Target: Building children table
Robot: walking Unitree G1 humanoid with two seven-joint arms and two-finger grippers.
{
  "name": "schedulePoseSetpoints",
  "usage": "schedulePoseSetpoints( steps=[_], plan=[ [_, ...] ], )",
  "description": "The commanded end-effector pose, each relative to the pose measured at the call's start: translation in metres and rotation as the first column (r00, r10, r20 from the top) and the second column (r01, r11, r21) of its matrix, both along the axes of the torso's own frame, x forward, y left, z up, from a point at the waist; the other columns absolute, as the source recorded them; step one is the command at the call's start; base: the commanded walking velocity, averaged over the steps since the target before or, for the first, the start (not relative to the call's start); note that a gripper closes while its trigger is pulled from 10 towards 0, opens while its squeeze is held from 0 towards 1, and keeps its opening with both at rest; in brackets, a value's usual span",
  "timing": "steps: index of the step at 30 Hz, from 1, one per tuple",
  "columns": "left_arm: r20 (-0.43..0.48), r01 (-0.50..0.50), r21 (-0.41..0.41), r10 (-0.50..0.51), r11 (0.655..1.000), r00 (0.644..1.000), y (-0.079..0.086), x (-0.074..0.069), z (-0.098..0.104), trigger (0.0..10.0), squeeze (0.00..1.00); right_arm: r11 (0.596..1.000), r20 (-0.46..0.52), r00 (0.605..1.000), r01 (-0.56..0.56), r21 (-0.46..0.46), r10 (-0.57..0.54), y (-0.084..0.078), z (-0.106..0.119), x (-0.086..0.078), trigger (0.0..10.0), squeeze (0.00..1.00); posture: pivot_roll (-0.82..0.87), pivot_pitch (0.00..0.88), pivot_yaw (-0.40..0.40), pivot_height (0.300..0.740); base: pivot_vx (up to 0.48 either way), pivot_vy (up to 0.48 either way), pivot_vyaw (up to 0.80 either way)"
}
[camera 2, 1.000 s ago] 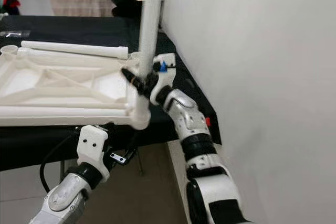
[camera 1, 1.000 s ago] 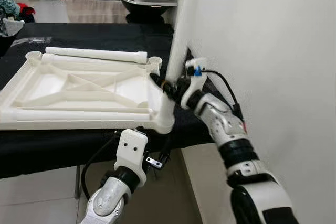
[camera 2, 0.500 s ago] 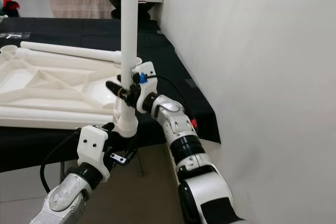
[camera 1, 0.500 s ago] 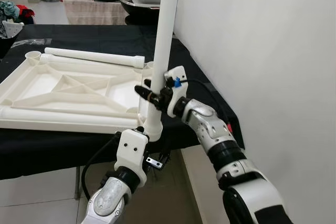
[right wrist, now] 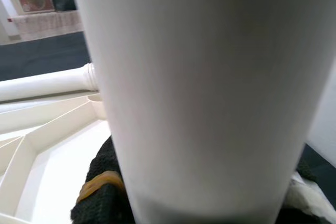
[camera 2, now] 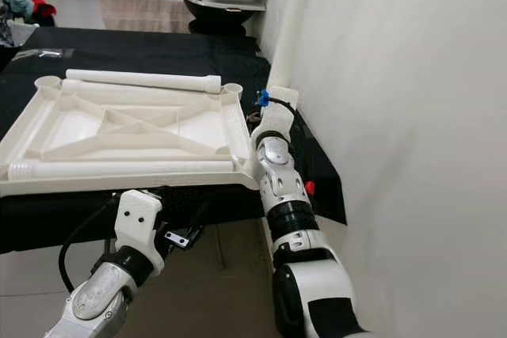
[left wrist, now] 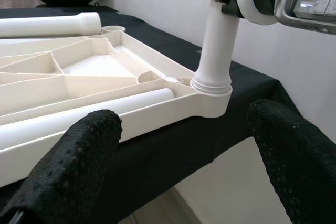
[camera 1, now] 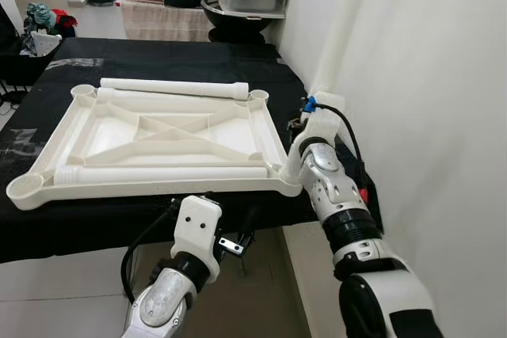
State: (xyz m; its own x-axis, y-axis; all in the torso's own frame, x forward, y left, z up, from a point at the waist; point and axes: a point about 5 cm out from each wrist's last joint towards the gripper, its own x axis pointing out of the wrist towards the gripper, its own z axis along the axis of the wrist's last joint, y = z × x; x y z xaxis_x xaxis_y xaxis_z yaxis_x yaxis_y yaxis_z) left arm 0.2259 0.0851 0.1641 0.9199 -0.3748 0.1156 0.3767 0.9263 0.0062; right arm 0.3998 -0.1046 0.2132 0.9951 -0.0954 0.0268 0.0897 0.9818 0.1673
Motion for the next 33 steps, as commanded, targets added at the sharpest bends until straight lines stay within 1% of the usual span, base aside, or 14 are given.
schedulePoseSetpoints(
  steps=[1,6,7,9,12,14,15,16,18,20,24,28,30,33],
  plan=[
    [-0.018,0.006,0.007,-0.006,1.0,1.0,-0.002,0.0,-0.004,10.0,0.0,0.991,0.031,0.991,-0.129,0.025,0.128,0.017,0.001,0.0,10.0,0.97,0.08,0.071,-0.132,0.74,0.0,0.0,0.0],
    [-0.017,0.003,0.009,-0.003,1.0,1.0,-0.002,0.0,-0.004,10.0,0.0,0.975,0.136,0.966,-0.224,0.013,0.22,0.03,0.013,-0.002,10.0,1.0,0.08,0.07,-0.134,0.74,0.0,0.0,0.0],
    [-0.016,0.002,0.007,-0.001,1.0,1.0,-0.001,0.0,-0.004,10.0,0.0,0.95,0.161,0.939,-0.312,0.03,0.304,0.036,0.016,-0.003,10.0,0.0,0.08,0.07,-0.135,0.74,0.0,0.0,0.0],
    [-0.015,0.0,0.006,0.001,1.0,1.0,-0.001,0.0,-0.004,10.0,0.0,0.88,0.207,0.865,-0.474,0.043,0.456,0.042,0.019,-0.006,10.0,0.0,0.07,0.07,-0.134,0.74,0.0,0.0,0.0],
    [-0.015,0.0,0.006,0.001,1.0,1.0,-0.001,0.0,-0.004,10.0,0.0,0.88,0.207,0.865,-0.474,0.043,0.456,0.042,0.019,-0.006,10.0,0.0,0.07,0.07,-0.134,0.74,0.0,0.0,0.0],
    [-0.015,0.0,0.006,0.001,1.0,1.0,-0.002,0.0,-0.004,10.0,0.0,0.764,0.221,0.755,-0.643,0.061,0.617,0.045,0.019,-0.012,10.0,0.0,0.08,0.072,-0.136,0.74,0.0,0.0,0.0],
    [-0.015,0.002,0.004,-0.001,1.0,1.0,-0.002,0.0,-0.003,10.0,0.0,0.651,0.206,0.641,-0.759,0.029,0.739,0.047,0.016,-0.019,10.0,0.0,0.08,0.073,-0.136,0.74,0.0,0.0,0.0],
    [-0.015,0.002,0.004,-0.001,1.0,1.0,-0.002,0.0,-0.003,10.0,0.0,0.651,0.206,0.641,-0.759,0.029,0.739,0.047,0.016,-0.019,10.0,0.0,0.08,0.073,-0.136,0.74,0.0,0.0,0.0],
    [-0.014,0.004,0.002,-0.004,1.0,1.0,-0.002,0.0,-0.003,10.0,0.0,0.432,0.142,0.424,-0.901,-0.034,0.894,0.049,0.005,-0.034,10.0,0.0,0.08,0.071,-0.14,0.74,0.0,0.0,0.0],
    [-0.014,0.004,0.002,-0.004,1.0,1.0,-0.002,0.0,-0.003,10.0,0.0,0.432,0.142,0.424,-0.901,-0.034,0.894,0.049,0.005,-0.034,10.0,0.0,0.08,0.071,-0.14,0.74,0.0,0.0,0.0],
    [-0.012,0.006,-0.001,-0.006,1.0,1.0,-0.002,-0.001,-0.002,10.0,0.0,0.258,0.061,0.253,-0.963,-0.074,0.965,0.051,-0.008,-0.045,10.0,0.0,0.08,0.07,-0.139,0.74,0.0,0.0,0.0],
    [-0.012,0.006,-0.001,-0.006,1.0,1.0,-0.002,-0.001,-0.002,10.0,0.0,0.25,0.058,0.246,-0.965,-0.074,0.968,0.051,-0.009,-0.046,10.0,0.0,0.08,0.07,-0.139,0.74,0.0,0.0,0.0],
    [-0.013,0.006,-0.001,-0.006,1.0,1.0,-0.002,-0.001,-0.003,10.0,0.0,0.352,0.085,0.346,-0.934,-0.067,0.934,0.055,-0.007,-0.038,0.0,0.0,0.08,0.066,-0.138,0.74,0.0,0.0,0.0],
    [-0.013,0.006,0.0,-0.006,1.0,1.0,-0.002,-0.001,-0.003,10.0,0.0,0.514,0.106,0.506,-0.855,-0.076,0.856,0.055,-0.001,-0.026,0.0,0.0,0.08,0.063,-0.134,0.74,0.0,0.0,0.0]
  ],
)
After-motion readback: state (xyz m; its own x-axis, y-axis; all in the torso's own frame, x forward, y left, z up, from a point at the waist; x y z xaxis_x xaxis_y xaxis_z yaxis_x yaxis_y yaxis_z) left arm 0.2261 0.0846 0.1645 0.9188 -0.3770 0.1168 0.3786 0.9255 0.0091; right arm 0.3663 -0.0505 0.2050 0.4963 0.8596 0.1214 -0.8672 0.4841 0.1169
